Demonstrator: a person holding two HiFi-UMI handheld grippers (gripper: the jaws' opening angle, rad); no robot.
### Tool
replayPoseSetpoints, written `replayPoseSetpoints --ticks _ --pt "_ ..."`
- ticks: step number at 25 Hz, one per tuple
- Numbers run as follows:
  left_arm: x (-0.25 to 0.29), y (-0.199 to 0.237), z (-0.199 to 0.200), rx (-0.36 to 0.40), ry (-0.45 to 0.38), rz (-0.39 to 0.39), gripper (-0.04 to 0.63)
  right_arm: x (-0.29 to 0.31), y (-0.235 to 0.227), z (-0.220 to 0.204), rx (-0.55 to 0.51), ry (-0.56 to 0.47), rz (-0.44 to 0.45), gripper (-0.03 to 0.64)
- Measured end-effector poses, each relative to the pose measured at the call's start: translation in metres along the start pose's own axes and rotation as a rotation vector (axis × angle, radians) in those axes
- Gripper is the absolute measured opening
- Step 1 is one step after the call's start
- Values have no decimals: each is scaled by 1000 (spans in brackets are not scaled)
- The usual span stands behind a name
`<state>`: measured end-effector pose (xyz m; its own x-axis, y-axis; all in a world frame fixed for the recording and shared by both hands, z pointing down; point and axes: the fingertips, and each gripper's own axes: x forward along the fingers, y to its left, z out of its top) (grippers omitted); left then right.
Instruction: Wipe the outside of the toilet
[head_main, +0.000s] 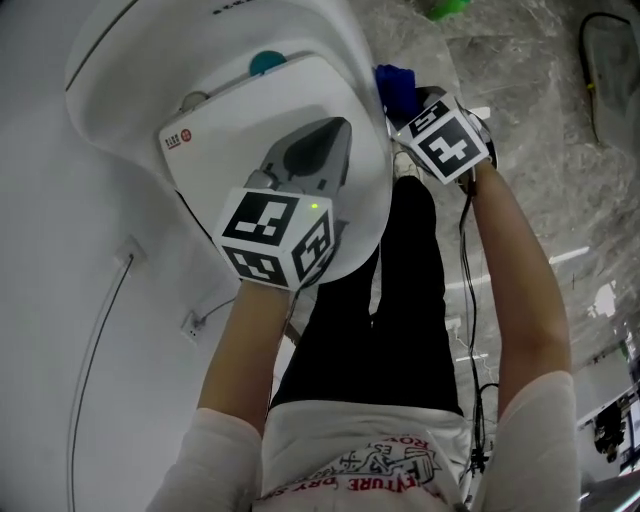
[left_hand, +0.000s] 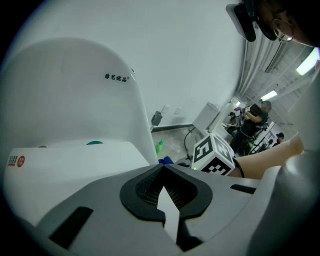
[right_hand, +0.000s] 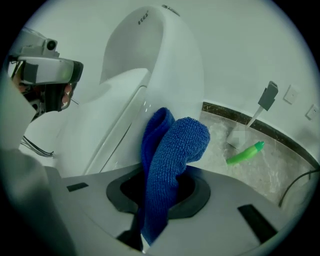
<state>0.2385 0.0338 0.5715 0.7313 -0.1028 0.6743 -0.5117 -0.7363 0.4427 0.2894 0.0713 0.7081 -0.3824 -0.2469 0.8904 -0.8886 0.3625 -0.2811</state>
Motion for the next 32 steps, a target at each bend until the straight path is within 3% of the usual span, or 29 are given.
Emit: replayPoseSetpoints --ticks 13,19,23,32 --pt "-20 -48 -53 29 -17 -58 6 6 50 -62 -44 9 15 74" --pt "-34 -55 -87 -42 -48 17 6 3 76 -87 -44 16 40 74" --pt "-44 -63 -116 -49 -38 54 6 4 98 -104 -57 18 49 74" --pt "-71 -86 -169 -120 -124 133 6 6 142 -145 -49 13 52 75"
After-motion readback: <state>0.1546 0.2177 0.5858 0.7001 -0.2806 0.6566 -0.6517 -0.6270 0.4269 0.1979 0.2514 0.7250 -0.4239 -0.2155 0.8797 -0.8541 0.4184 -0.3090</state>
